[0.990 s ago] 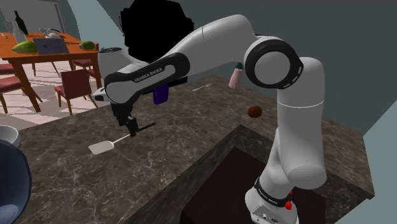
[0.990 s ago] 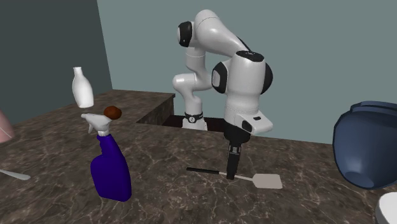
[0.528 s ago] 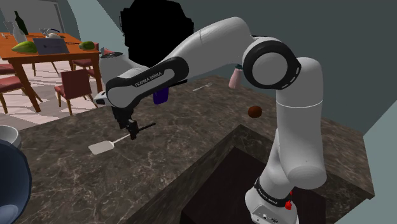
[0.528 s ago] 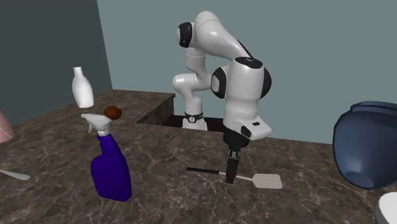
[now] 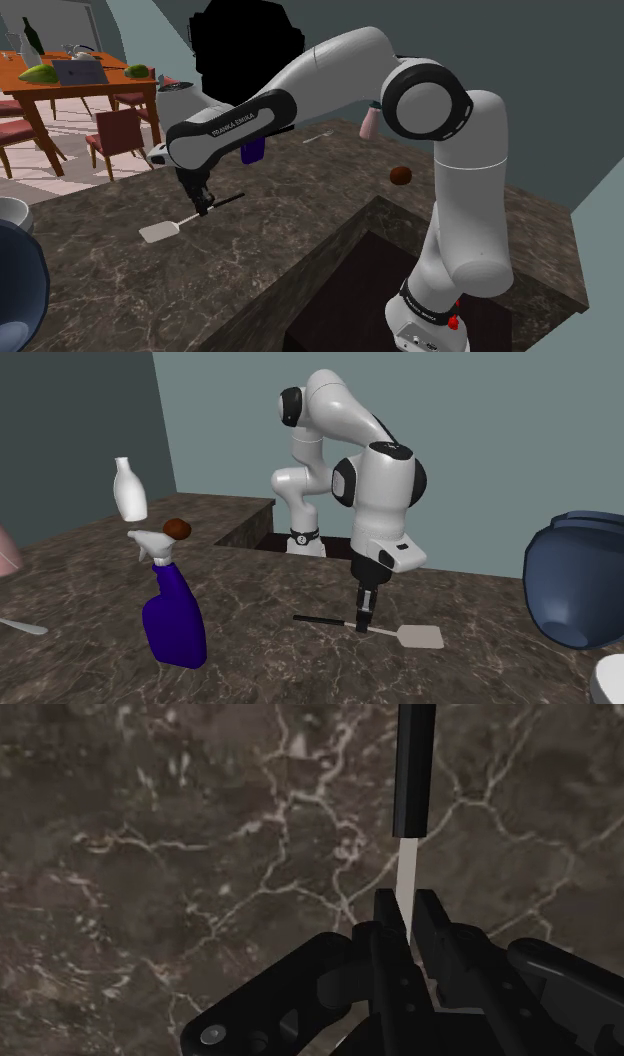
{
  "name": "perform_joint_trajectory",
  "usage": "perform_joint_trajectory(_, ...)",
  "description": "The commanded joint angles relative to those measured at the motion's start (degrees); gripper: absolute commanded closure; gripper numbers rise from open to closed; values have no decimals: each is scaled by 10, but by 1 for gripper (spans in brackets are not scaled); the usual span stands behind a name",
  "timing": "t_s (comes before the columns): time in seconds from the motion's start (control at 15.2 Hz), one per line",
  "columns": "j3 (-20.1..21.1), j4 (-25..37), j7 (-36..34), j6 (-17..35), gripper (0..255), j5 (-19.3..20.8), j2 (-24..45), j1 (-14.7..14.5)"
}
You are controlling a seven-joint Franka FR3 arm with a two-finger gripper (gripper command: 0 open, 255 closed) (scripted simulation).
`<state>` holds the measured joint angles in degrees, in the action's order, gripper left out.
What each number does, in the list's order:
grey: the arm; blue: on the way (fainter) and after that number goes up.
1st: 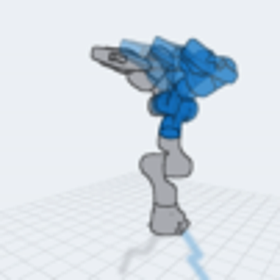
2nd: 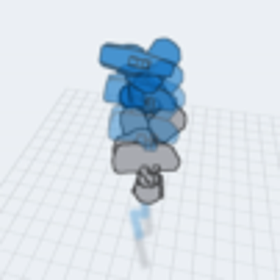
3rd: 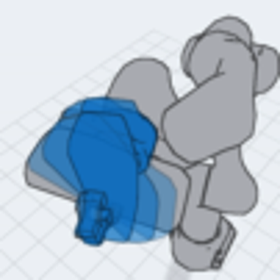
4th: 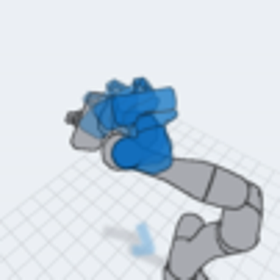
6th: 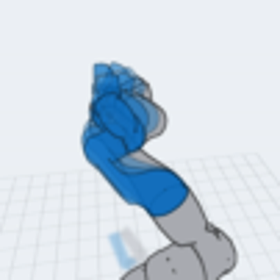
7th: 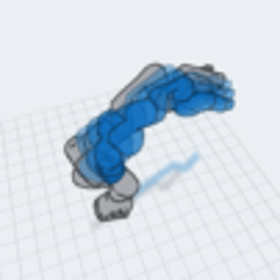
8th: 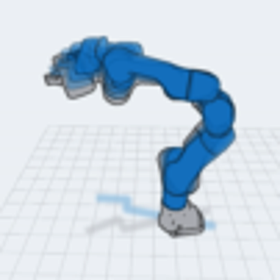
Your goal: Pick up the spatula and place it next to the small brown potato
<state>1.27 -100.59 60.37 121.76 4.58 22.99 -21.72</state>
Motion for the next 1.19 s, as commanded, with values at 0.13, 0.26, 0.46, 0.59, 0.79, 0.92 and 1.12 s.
perform_joint_trajectory(0.13, 0, 0, 0, 0, 255, 0, 0, 0)
perform_joint_trajectory(0.26, 0, 0, 0, 0, 255, 0, 0, 0)
perform_joint_trajectory(0.46, 0, 9, 1, -19, 255, -1, -10, 0)
perform_joint_trajectory(0.59, 1, 16, 2, -32, 255, -2, -16, 0)
perform_joint_trajectory(0.79, 1, 27, 4, -52, 255, -3, -25, 0)
perform_joint_trajectory(0.92, 1, 35, 5, -65, 255, -3, -31, 0)
perform_joint_trajectory(1.12, 1, 48, 6, -85, 255, -4, -37, 0)
